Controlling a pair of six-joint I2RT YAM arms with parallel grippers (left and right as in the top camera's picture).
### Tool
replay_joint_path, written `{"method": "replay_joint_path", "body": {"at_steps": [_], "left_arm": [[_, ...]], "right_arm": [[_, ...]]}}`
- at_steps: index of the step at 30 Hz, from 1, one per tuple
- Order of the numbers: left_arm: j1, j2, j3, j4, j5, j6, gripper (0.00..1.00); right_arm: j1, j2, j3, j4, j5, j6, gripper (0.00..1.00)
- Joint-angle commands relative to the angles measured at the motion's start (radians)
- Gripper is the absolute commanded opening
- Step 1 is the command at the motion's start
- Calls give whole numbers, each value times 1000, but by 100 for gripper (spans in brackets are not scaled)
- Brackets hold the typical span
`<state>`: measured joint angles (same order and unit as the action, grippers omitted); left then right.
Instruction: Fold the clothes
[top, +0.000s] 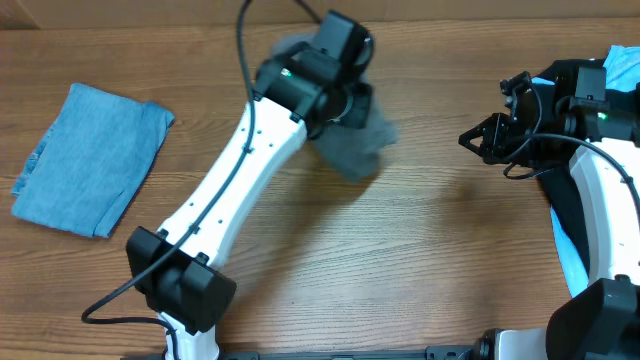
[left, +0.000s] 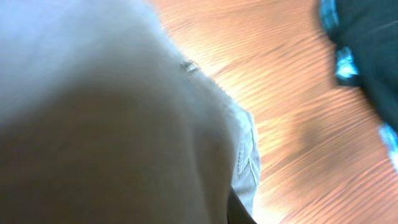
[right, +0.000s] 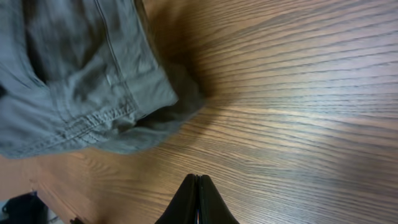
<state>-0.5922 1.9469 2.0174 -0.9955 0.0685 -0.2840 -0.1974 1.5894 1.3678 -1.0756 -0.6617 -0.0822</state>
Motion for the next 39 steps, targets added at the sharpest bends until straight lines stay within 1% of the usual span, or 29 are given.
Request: {"method": "replay_joint_path", "body": {"at_steps": [1, 2, 4, 5, 6, 7, 8, 12, 14, 16, 18, 21, 22, 23, 24, 27, 28, 30, 33, 34, 35, 36, 38, 39], "left_arm": [[-80, 14, 32, 111, 53, 16, 4], [-92, 19, 32, 139, 98, 16, 4], [-99, 29, 32, 187, 259, 12, 4], [-102, 39, 32, 200, 370, 7, 4], [-104, 45, 31, 196, 420, 7, 4], [-108, 63, 31, 154, 435, 0, 4], [-109, 82, 31, 89, 411, -9, 4], [-109, 222, 31, -251, 231, -8, 4], [-109, 277, 31, -347, 177, -8, 4], [-105, 350, 31, -487, 91, -8, 4], [-101, 393, 31, -581, -2, -16, 4], [-84, 396, 33, -695, -235, -159, 4], [-79, 381, 34, -695, -220, -175, 14], [-72, 372, 34, -695, -198, -177, 75], [-67, 366, 33, -695, -173, -170, 100], [-38, 366, 34, -695, -140, -146, 100], [-14, 357, 43, -695, -175, -146, 100], [28, 328, 68, -695, -191, -148, 100], [107, 232, 138, -683, -174, -192, 100], [131, 194, 150, -657, -145, -189, 100], [158, 153, 151, -610, -86, -161, 100], [183, 127, 151, -570, -26, -112, 98], [204, 124, 150, -550, -12, -81, 96], [212, 130, 144, -541, -11, -78, 98]], "right_arm": [[-34, -5, 8, -12, 16, 7, 4], [-42, -5, 8, -14, 18, 7, 4], [-55, -5, 8, -14, 17, 7, 4], [-61, -5, 8, -15, 17, 7, 4], [-63, -5, 8, -17, 17, 7, 4], [-65, -5, 8, -21, 17, 7, 4], [-65, -5, 8, -28, 17, 5, 4], [-67, -5, 8, -21, 17, 3, 4], [-67, -5, 8, -18, 18, 3, 4], [-67, -5, 8, -19, 30, 3, 4], [-67, -5, 8, -19, 32, 3, 4], [-67, -5, 8, -19, 32, 3, 4], [-67, -5, 8, -19, 32, 3, 4], [-67, -5, 8, -21, 32, 3, 4], [-67, -5, 8, -23, 32, 3, 4], [-66, -5, 8, -26, 31, 3, 4], [-63, -5, 8, -28, 28, 3, 4], [-55, -5, 8, -29, 0, -6, 4], [-10, -5, 6, -42, -53, -27, 4], [16, -5, 0, -40, -50, -27, 4], [51, -5, -16, -29, -47, -27, 4], [91, -5, -42, -6, -47, -27, 4], [131, -5, -84, 41, -47, -26, 4], [147, -5, -108, 67, -47, -26, 4]]}}
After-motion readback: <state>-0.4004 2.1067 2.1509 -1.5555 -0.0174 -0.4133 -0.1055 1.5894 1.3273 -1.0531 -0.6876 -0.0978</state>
